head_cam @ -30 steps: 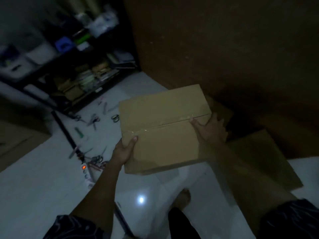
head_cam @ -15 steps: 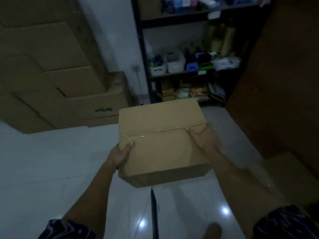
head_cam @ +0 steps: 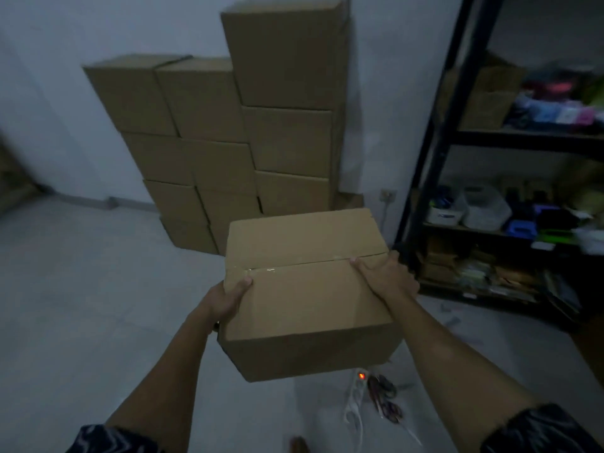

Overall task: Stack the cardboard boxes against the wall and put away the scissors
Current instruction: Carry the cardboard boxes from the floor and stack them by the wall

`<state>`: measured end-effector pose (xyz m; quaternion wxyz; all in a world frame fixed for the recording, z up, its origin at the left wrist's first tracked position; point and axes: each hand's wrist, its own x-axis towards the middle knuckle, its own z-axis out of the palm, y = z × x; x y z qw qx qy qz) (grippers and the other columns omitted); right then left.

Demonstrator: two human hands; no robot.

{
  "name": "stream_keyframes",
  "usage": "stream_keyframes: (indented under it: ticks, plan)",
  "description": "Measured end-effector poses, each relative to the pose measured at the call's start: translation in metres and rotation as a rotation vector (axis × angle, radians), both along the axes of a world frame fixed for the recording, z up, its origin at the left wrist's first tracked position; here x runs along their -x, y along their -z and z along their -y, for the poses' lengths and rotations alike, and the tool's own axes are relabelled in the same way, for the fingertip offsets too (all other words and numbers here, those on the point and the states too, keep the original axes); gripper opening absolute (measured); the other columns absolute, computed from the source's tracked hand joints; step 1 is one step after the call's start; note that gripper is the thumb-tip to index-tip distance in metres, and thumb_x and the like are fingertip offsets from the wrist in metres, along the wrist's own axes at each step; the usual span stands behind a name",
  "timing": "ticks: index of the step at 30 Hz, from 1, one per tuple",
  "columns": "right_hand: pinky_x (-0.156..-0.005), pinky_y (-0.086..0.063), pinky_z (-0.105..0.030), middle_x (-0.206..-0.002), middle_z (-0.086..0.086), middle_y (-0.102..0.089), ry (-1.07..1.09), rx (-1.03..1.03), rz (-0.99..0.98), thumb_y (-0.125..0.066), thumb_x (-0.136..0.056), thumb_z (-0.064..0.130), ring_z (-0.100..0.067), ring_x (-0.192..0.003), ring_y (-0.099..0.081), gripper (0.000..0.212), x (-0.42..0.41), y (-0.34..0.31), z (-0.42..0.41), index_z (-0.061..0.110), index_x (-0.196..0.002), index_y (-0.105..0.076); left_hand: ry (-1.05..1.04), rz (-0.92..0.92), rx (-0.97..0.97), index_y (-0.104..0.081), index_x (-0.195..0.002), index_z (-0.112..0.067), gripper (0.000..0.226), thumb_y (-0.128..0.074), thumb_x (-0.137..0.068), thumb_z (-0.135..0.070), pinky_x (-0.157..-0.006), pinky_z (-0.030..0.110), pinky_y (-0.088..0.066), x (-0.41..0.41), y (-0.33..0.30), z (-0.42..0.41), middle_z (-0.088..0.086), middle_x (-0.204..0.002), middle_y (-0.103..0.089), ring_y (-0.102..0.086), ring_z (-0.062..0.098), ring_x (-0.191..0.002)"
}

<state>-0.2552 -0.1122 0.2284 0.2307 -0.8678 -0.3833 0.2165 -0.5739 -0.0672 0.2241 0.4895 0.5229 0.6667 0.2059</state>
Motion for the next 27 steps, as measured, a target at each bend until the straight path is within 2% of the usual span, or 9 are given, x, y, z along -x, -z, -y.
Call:
stream_keyframes:
  ticks: [2,5,6,10,12,15,18,21,27]
  plan:
    - [-0.101,-0.040,-0.044,-0.141,-0.014,-0.051,-0.054,-0.032,-0.013,-0.053,-0.066,0.090,-0.036,-0.128,-0.050,0.109,0.021,-0.011,-0.050,0.016,-0.144,-0.035,-0.026,-0.013,0.003,-0.049,-0.136,-0.016,0.068,-0.050,-0.088,-0.064,-0.081,0.039,-0.045,0.024,-0.012,-0.037,0.016,-0.133,-0.055,-0.054,0.028,-0.099]
    - [-0.101,-0.044,-0.049,-0.139,-0.010,-0.054,-0.085,-0.094,-0.081,-0.045,-0.042,0.105,-0.035,-0.124,-0.053,0.132,0.048,-0.021,-0.132,0.019,-0.142,-0.036,-0.092,-0.020,0.010,-0.048,-0.136,-0.017,0.083,-0.051,-0.078,-0.076,-0.085,0.048,-0.050,0.063,-0.036,-0.098,0.014,-0.131,-0.056,-0.057,0.034,-0.106]
    - [-0.100,-0.044,-0.049,-0.137,-0.010,-0.055,-0.103,-0.116,-0.075,-0.045,-0.042,0.105,-0.034,-0.123,-0.054,0.130,0.057,-0.031,-0.156,0.018,-0.139,-0.039,-0.112,-0.024,0.014,-0.048,-0.136,-0.017,0.085,-0.053,-0.076,-0.077,-0.086,0.049,-0.050,0.074,-0.046,-0.119,0.013,-0.130,-0.057,-0.057,0.034,-0.107]
    - [-0.103,-0.038,-0.045,-0.141,-0.014,-0.053,-0.170,-0.120,0.011,-0.055,-0.070,0.085,-0.036,-0.129,-0.050,0.102,0.102,-0.092,-0.234,0.014,-0.142,-0.040,-0.126,-0.021,-0.004,-0.049,-0.135,-0.019,0.094,-0.053,-0.066,-0.084,-0.086,0.049,-0.051,0.120,-0.092,-0.195,0.011,-0.124,-0.059,-0.059,0.034,-0.104]
    - [-0.103,-0.039,-0.043,-0.141,-0.014,-0.053,-0.203,-0.141,0.042,-0.054,-0.071,0.084,-0.035,-0.130,-0.050,0.100,0.120,-0.119,-0.276,0.014,-0.141,-0.041,-0.143,-0.015,-0.018,-0.050,-0.133,-0.020,0.100,-0.054,-0.059,-0.087,-0.085,0.048,-0.051,0.140,-0.117,-0.233,0.010,-0.121,-0.060,-0.060,0.033,-0.103]
    - [-0.103,-0.041,-0.044,-0.140,-0.015,-0.054,-0.267,-0.189,0.094,-0.052,-0.071,0.085,-0.035,-0.130,-0.051,0.102,0.144,-0.160,-0.333,0.012,-0.141,-0.042,-0.166,-0.015,-0.072,-0.048,-0.135,-0.015,0.093,-0.054,-0.070,-0.082,-0.085,0.047,-0.050,0.172,-0.152,-0.286,0.011,-0.122,-0.059,-0.059,0.034,-0.105]
    - [-0.105,-0.039,-0.044,-0.144,-0.015,-0.051,-0.303,-0.242,0.147,-0.050,-0.074,0.085,-0.036,-0.132,-0.048,0.102,0.171,-0.207,-0.381,0.011,-0.144,-0.040,-0.182,-0.031,-0.136,-0.048,-0.134,-0.013,0.095,-0.054,-0.070,-0.082,-0.089,0.049,-0.050,0.205,-0.193,-0.336,0.014,-0.126,-0.058,-0.058,0.037,-0.108]
    - [-0.103,-0.040,-0.043,-0.145,-0.015,-0.050,-0.304,-0.305,0.190,-0.050,-0.073,0.086,-0.036,-0.132,-0.048,0.106,0.200,-0.258,-0.426,0.008,-0.145,-0.039,-0.167,-0.020,-0.183,-0.049,-0.133,-0.012,0.109,-0.056,-0.057,-0.090,-0.090,0.052,-0.052,0.239,-0.239,-0.386,0.013,-0.121,-0.059,-0.061,0.036,-0.104]
    - [-0.100,-0.042,-0.042,-0.144,-0.013,-0.051,-0.228,-0.404,0.250,-0.048,-0.070,0.089,-0.035,-0.130,-0.050,0.109,0.270,-0.343,-0.505,0.009,-0.145,-0.041,-0.123,0.006,-0.322,-0.046,-0.134,-0.012,0.109,-0.056,-0.057,-0.089,-0.089,0.054,-0.053,0.311,-0.328,-0.480,0.013,-0.116,-0.060,-0.062,0.036,-0.101]
